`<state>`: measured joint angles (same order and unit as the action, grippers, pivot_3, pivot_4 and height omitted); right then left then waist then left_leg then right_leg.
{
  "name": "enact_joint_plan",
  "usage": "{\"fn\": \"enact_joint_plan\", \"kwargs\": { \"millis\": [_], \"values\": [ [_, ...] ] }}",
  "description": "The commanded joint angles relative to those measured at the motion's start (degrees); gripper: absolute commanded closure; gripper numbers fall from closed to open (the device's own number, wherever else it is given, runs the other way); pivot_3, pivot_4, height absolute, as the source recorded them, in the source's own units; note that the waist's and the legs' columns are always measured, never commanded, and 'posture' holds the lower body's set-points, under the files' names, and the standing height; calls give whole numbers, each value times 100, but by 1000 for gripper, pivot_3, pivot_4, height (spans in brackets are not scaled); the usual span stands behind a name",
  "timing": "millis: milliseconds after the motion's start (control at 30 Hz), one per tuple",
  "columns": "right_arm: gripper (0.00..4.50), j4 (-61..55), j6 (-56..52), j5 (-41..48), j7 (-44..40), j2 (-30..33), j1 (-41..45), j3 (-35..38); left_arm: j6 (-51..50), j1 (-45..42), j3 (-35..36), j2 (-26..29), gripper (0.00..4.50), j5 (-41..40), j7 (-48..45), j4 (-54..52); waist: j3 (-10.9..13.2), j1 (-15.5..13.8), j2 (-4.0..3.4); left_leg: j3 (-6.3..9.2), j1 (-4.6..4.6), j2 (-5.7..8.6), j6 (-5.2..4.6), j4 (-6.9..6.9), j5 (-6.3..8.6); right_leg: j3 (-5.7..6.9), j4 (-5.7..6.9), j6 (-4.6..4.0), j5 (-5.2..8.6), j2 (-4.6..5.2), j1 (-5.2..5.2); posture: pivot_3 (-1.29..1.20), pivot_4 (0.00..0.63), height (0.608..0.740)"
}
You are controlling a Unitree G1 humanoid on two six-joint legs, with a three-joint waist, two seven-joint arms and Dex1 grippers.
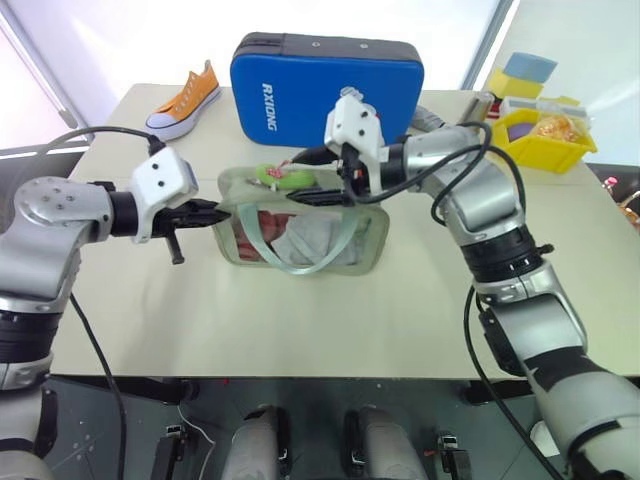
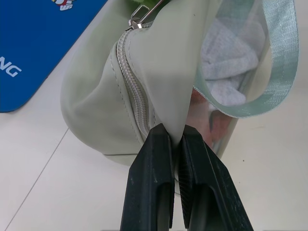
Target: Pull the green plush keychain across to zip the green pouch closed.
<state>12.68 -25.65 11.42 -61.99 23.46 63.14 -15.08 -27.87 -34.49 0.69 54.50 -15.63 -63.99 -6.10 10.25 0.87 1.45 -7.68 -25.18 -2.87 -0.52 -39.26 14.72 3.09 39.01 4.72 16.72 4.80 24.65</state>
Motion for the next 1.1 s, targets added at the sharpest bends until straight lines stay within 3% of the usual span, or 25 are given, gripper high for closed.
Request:
{"fn": "enact_joint_plan", "kwargs": {
  "millis": [33,133,367,767,967,1100],
  "values": [
    [2793,-155,-17,168,-73,-35,176,221,44,-93,105,47,4500,-48,31,-227,0,1,0,0,0,0,0,0,0,0,0,0,0,0,0,0,150,740],
    [4434,-231,-153,272,-125,5,171,297,51,-87,90,35,4500,-36,40,-231,0,-3,0,0,0,0,0,0,0,0,0,0,0,0,0,0,150,740],
    [4434,-487,-649,528,-144,380,112,674,106,-140,20,-4,4500,1,21,-180,0,-13,0,1,-1,0,0,0,0,0,0,0,0,0,0,0,150,740],
    [4434,-1403,-579,-50,-14,2895,-1134,1266,103,82,57,46,4500,-21,60,-276,1,-14,0,1,-1,4,-2,1,1,0,-3,0,0,6,0,0,150,740],
    [4434,-1258,-632,-211,428,3400,-1757,1705,95,50,14,-28,4500,-21,113,-247,0,-11,-1,-1,2,3,-1,2,1,0,-3,0,0,6,-1,0,150,740],
    [4434,-1272,-699,-228,749,3403,-2391,1908,82,27,-27,-83,4500,-27,111,-257,0,-33,0,0,2,4,-1,0,1,1,-5,0,0,6,-5,0,150,740]
  ]
}}
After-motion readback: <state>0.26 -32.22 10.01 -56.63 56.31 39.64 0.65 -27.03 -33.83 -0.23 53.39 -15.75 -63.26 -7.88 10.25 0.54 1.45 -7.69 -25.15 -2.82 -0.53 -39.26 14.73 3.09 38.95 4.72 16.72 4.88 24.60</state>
